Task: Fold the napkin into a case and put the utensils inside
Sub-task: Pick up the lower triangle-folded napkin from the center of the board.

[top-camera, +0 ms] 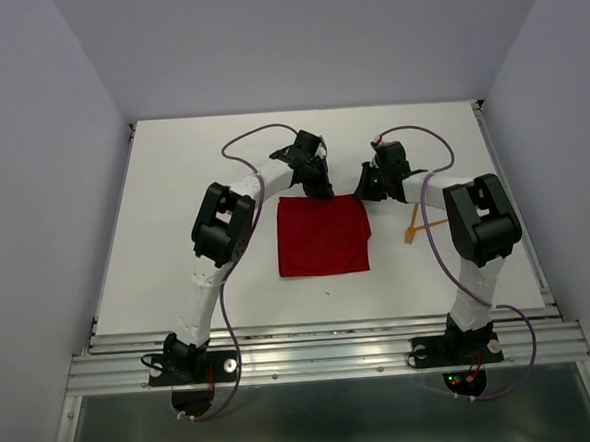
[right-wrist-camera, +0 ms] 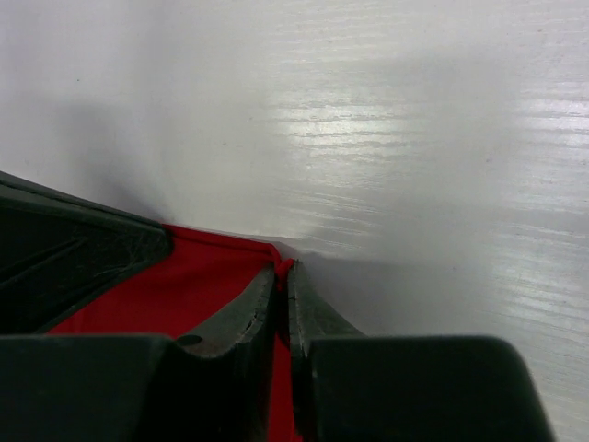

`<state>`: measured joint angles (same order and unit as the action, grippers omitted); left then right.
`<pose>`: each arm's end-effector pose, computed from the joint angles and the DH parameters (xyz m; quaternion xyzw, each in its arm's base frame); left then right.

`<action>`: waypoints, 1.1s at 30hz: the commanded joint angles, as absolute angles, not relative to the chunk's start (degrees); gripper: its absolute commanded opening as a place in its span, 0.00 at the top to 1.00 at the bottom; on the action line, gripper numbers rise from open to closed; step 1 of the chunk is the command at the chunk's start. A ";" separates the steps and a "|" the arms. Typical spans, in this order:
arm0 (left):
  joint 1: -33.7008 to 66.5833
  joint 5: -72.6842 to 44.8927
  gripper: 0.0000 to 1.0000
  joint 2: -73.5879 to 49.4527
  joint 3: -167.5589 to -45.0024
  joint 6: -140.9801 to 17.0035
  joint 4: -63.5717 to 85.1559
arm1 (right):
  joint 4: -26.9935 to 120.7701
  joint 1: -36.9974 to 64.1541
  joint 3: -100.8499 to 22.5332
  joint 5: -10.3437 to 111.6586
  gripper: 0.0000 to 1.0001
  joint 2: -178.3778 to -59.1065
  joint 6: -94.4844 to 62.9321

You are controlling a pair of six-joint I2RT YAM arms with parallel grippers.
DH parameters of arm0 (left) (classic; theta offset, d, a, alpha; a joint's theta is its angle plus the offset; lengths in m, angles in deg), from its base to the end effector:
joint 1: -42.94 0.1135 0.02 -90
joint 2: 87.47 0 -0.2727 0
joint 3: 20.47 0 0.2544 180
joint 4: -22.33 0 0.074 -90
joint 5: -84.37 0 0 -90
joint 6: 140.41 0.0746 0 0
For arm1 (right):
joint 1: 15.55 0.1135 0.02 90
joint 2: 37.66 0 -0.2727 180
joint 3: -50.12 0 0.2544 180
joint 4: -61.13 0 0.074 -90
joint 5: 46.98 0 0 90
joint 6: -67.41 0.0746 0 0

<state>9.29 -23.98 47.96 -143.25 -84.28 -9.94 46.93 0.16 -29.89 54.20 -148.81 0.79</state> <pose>0.4573 -0.3326 0.1469 0.0594 0.9119 -0.3327 0.2328 0.4193 0.1330 0.1316 0.0246 0.9210 0.2114 0.3262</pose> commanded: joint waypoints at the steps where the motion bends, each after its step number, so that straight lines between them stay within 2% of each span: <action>1: 9.37 -23.83 1.00 48.14 -143.63 -83.28 -9.68 | 46.78 0.01 -29.79 56.37 0.89 -148.49 0.70; 2: 9.28 -23.74 1.00 48.05 -143.01 -83.28 -9.51 | 46.78 0.01 -29.62 56.98 0.91 -147.80 0.79; 21: 8.93 -19.52 1.00 35.49 -136.95 -82.58 -6.34 | 48.01 0.01 -29.27 57.43 0.90 -147.88 1.49; 33: 6.99 -24.88 1.00 41.80 -137.38 -80.91 -6.51 | 48.10 0.01 -29.44 57.78 0.91 -147.61 1.93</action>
